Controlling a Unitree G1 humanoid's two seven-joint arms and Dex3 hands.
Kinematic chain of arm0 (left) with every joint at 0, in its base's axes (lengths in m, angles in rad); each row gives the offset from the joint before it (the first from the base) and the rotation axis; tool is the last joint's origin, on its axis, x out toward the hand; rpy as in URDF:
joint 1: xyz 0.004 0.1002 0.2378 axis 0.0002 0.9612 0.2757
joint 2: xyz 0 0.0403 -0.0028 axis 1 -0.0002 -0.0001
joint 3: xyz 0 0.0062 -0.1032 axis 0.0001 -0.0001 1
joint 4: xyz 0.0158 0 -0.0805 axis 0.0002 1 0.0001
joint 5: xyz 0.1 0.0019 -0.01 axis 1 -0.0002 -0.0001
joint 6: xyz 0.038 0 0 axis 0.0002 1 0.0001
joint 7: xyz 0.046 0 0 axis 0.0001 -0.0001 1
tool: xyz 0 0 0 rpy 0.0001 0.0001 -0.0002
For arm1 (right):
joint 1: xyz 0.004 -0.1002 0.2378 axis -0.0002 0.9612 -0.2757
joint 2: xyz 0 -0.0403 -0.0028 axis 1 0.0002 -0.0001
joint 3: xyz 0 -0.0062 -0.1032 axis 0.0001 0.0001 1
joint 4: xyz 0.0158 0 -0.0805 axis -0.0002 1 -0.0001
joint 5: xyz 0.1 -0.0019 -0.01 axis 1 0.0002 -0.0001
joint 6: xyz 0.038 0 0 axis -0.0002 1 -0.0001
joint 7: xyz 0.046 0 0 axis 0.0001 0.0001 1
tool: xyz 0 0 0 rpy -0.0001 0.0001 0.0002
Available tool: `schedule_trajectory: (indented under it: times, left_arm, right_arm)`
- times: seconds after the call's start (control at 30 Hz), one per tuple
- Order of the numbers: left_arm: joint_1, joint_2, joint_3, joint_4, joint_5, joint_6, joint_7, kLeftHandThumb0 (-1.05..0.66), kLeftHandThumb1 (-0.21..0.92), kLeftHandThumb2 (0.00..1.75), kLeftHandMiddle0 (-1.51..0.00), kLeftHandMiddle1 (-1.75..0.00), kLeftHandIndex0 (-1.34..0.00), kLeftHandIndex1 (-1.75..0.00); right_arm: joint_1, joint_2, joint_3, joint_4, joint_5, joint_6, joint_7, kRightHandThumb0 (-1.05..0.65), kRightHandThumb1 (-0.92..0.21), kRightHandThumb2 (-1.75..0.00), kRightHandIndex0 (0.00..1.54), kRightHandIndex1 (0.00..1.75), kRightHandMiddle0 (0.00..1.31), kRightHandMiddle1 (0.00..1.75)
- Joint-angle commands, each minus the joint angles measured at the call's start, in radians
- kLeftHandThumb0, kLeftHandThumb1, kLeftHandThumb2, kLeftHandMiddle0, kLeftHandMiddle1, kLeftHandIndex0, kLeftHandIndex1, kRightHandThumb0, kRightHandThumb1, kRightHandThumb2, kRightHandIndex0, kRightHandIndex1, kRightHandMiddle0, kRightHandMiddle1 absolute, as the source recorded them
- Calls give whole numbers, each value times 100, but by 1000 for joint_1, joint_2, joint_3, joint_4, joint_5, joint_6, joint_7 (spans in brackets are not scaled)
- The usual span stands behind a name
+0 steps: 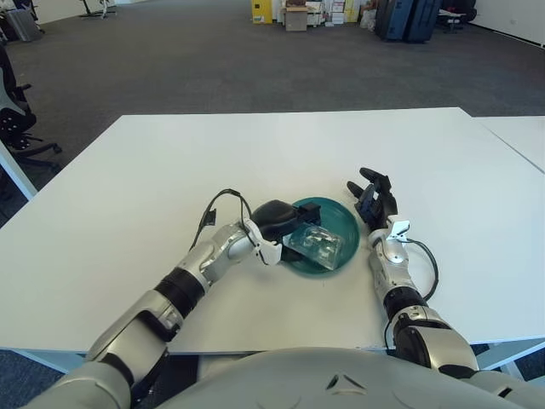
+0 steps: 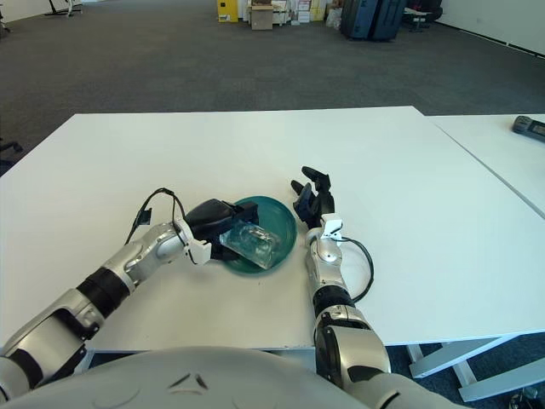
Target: Put the bottle into the plate.
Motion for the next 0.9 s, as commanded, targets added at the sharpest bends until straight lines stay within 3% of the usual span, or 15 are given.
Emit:
schedule_trajectory:
  times: [0.0,0.23,0.3,0.33,0.43,0.53,0.67,0.87]
  left_arm:
    - [30,65,15,-63,-36,-4,-103,-91,90,59,-69,-175,-10,-175]
    - [21,95,27,-97,-42,-51,-148,-102,92,64,-39,-175,-2,-171]
    - [15,106,31,-105,-46,-80,-153,-103,92,67,-20,-167,-1,-166]
    - [12,111,34,-108,-47,-93,-155,-104,92,69,-16,-147,-1,-160]
    - [2,125,41,-111,-50,-139,-153,-105,92,70,-13,-109,0,-147]
    - [-8,145,52,-120,-53,-187,-153,-105,92,71,-12,-83,0,-135]
    - [-20,171,71,-132,-62,-245,-161,-105,92,73,-12,-37,0,-82]
    - [-22,184,92,-144,-48,-281,-163,-105,92,74,-11,-12,0,-45]
  right_arm:
    - [69,25,3,45,8,40,8,-78,-92,-100,53,32,3,104]
    - [68,25,3,52,9,37,18,-79,-92,-100,51,32,2,104]
    - [67,25,3,53,9,37,19,-80,-92,-100,51,32,2,104]
    - [67,25,3,54,9,37,20,-80,-92,-101,51,32,2,104]
    - [66,26,2,57,10,36,22,-80,-92,-101,51,33,2,104]
    - [65,27,0,59,12,32,23,-80,-92,-101,51,33,2,104]
    - [65,27,1,61,8,28,19,-79,-92,-101,50,33,2,104]
    - [68,26,8,54,-2,31,11,-78,-92,-101,48,33,1,102]
